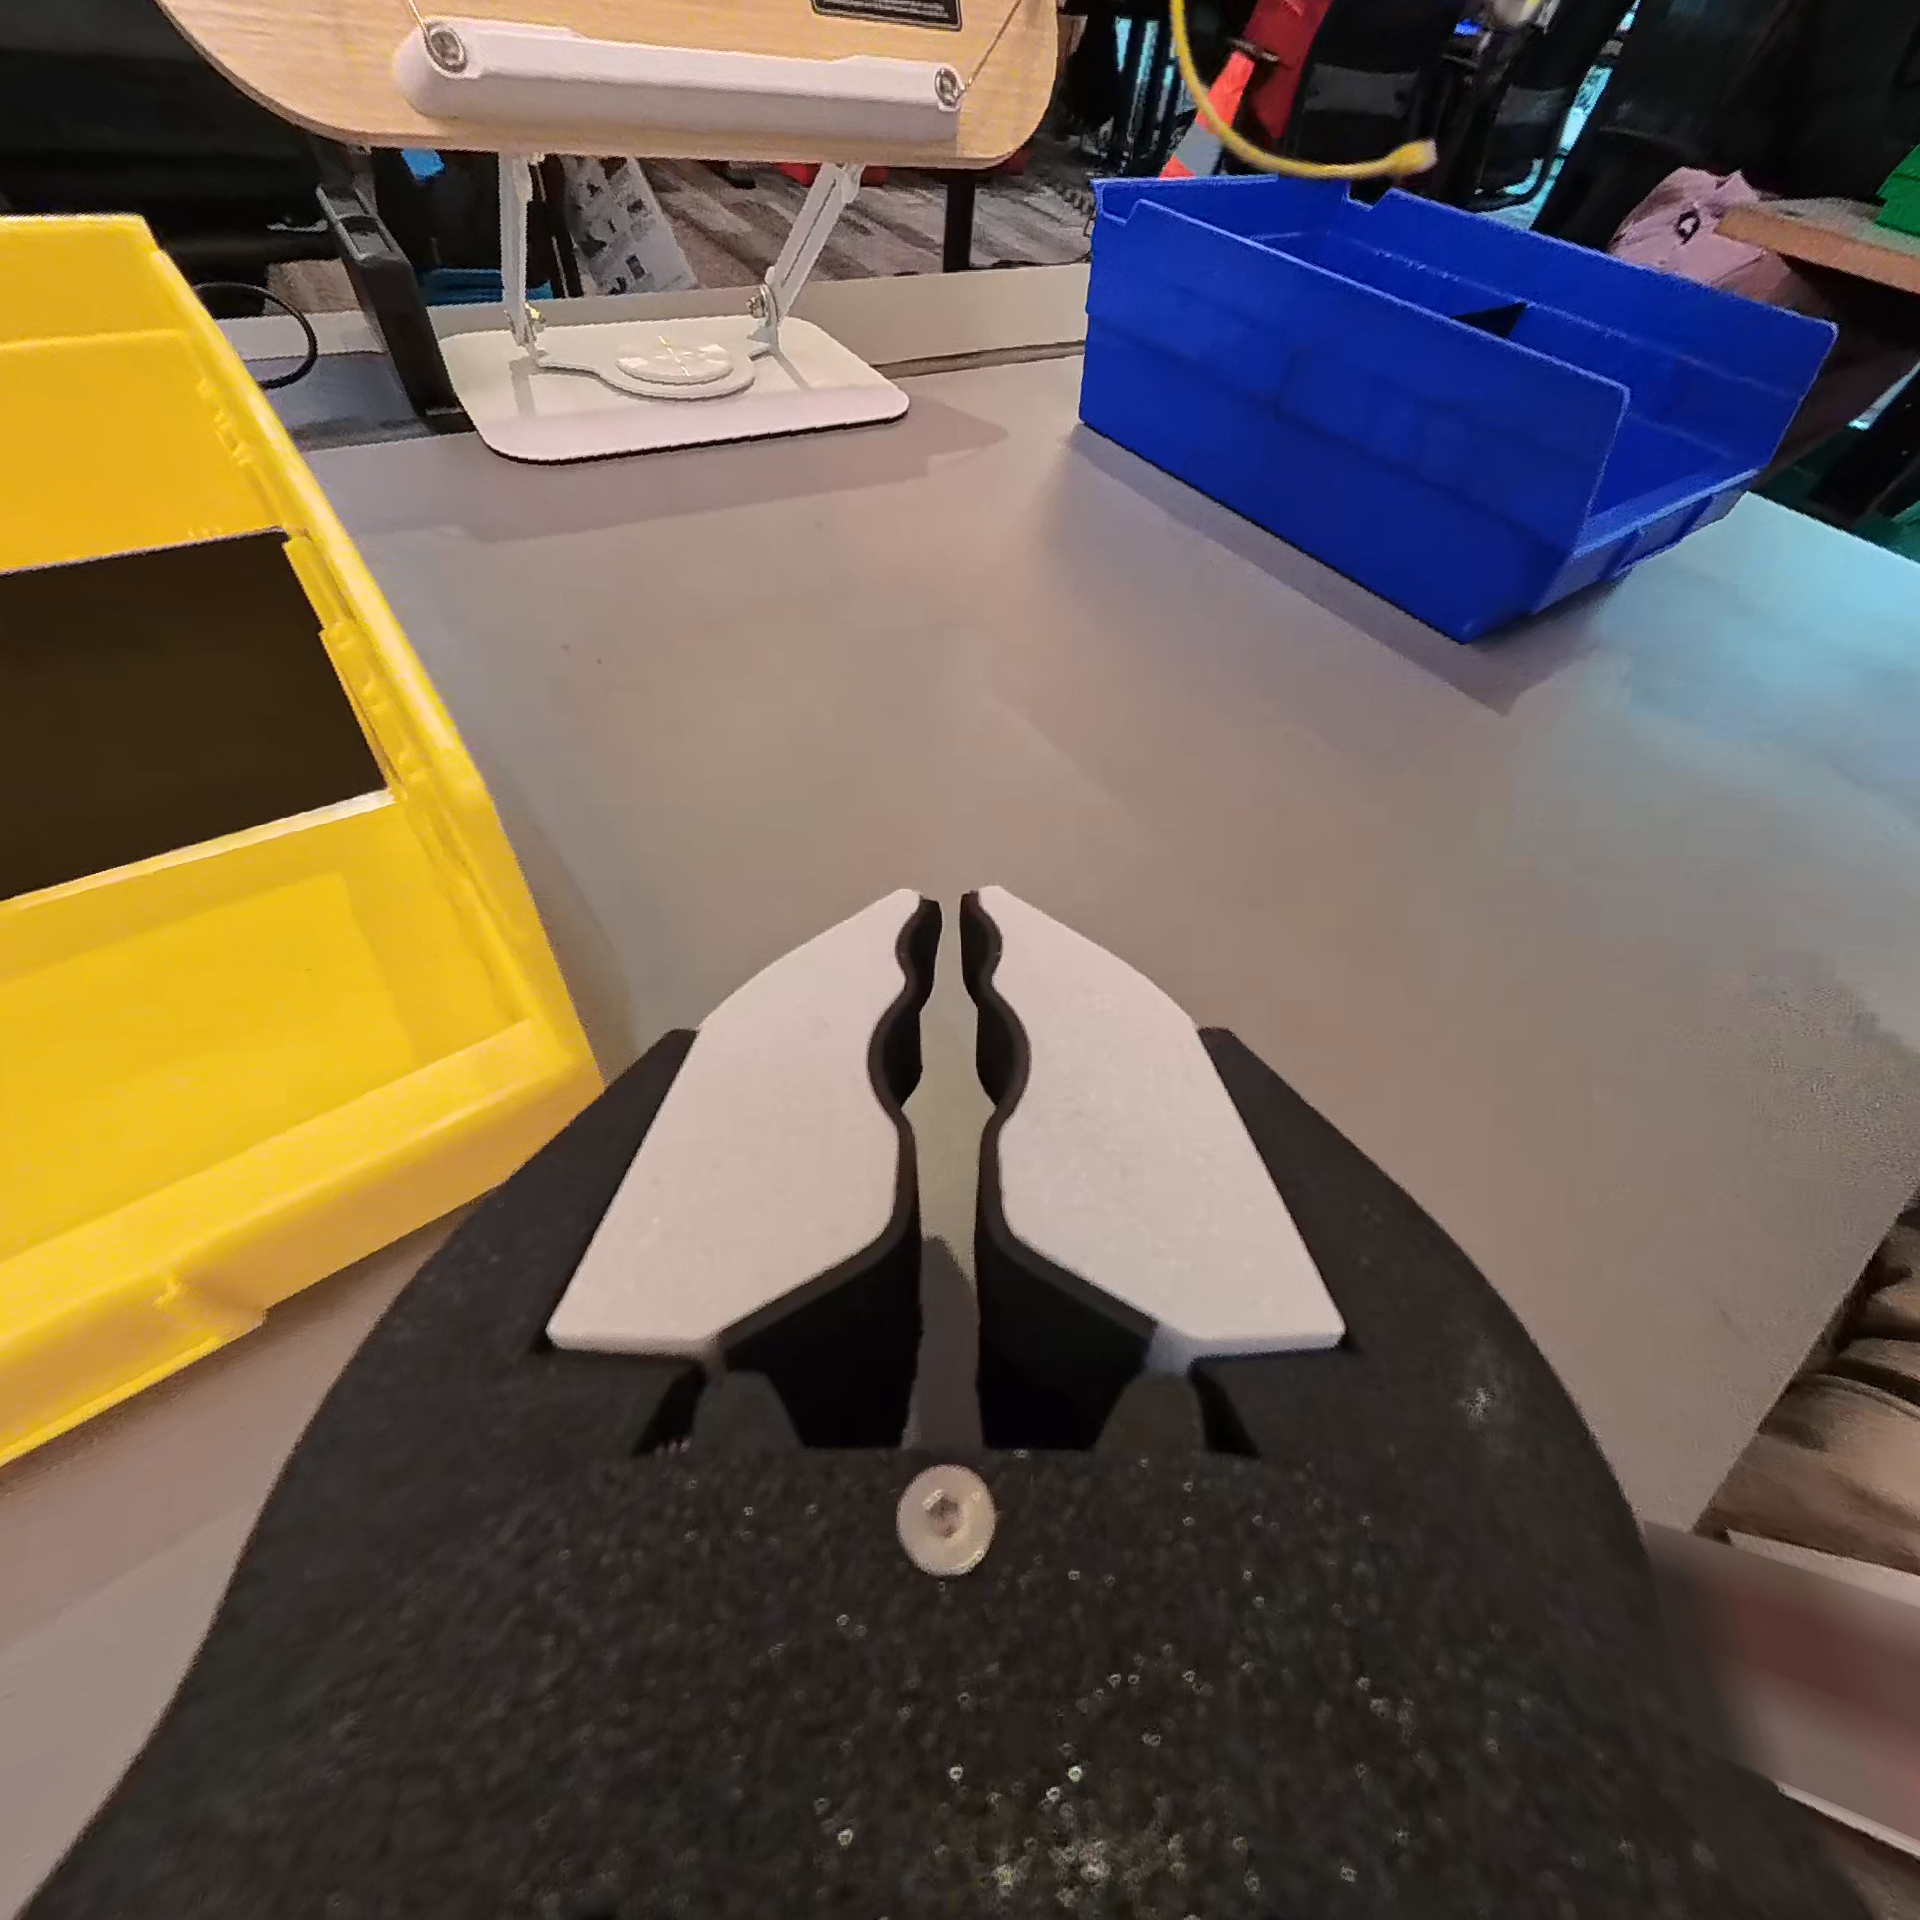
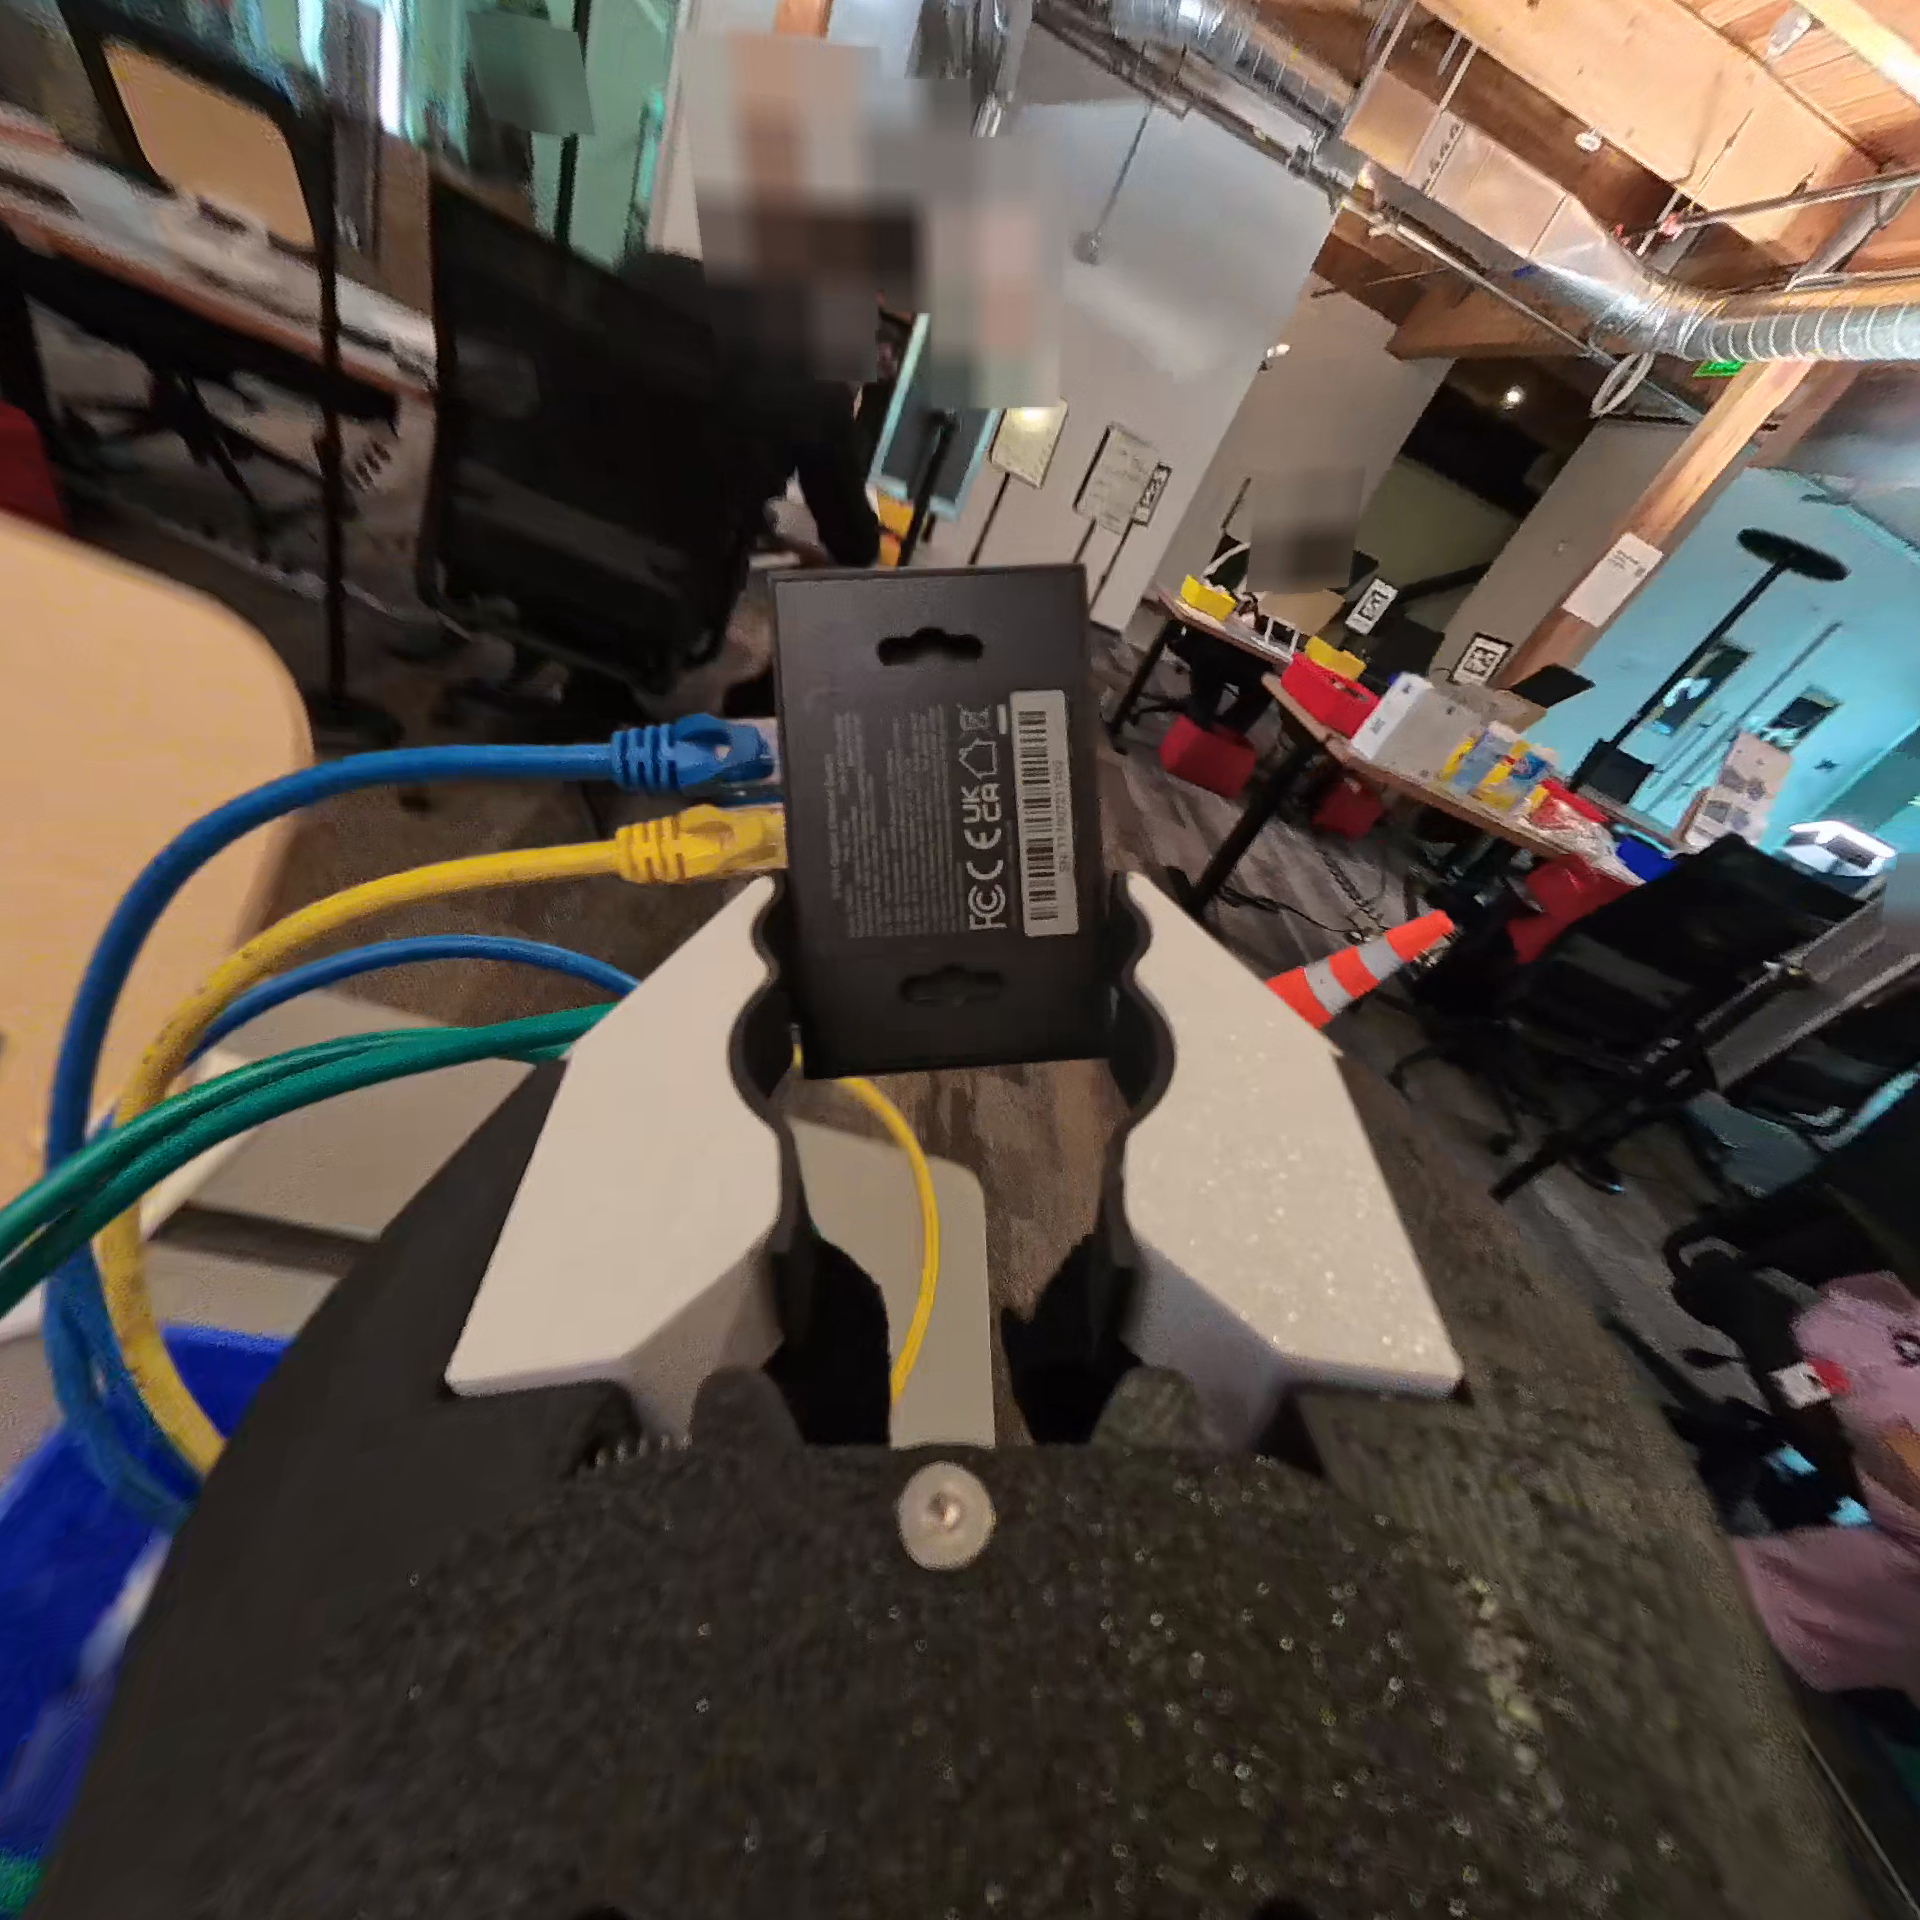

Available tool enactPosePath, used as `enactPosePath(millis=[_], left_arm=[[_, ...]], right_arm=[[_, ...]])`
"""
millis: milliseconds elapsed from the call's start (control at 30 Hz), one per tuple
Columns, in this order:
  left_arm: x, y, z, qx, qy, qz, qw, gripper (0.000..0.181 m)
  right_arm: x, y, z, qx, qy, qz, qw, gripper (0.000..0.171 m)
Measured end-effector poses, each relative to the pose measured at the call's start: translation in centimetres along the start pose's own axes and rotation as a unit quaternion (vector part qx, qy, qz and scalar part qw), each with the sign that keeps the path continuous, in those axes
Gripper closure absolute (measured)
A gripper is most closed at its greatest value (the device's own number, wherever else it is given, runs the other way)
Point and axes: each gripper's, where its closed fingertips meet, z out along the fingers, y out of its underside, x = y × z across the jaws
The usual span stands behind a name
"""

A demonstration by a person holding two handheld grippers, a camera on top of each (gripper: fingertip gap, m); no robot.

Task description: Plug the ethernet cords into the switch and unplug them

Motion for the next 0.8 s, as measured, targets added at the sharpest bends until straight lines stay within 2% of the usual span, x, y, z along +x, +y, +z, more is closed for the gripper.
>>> enactPosePath(millis=[167, 333, 433, 633, 800], left_arm=[[-0.6, -0.1, -0.3, 0.001, -0.017, 0.014, 1.000, 0.178], [-0.7, 0.0, -0.2, 0.000, -0.016, 0.007, 1.000, 0.178], [-0.6, 0.1, -0.2, -0.002, -0.018, 0.014, 1.000, 0.178], [-0.7, 0.2, -0.1, -0.005, -0.020, 0.018, 1.000, 0.178], [-0.8, 0.2, -0.2, -0.005, -0.022, 0.022, 1.000, 0.178]], right_arm=[[-6.9, 11.9, 2.0, -0.103, -0.005, -0.060, 0.993, 0.111], [-10.2, 16.9, 2.7, -0.140, 0.022, -0.135, 0.981, 0.111], [-10.0, 17.3, 3.7, -0.153, 0.037, -0.156, 0.975, 0.112], [-7.9, 12.9, 5.3, -0.120, 0.064, -0.110, 0.985, 0.113], [-8.9, 15.7, 5.0, -0.127, 0.067, -0.086, 0.986, 0.113]])
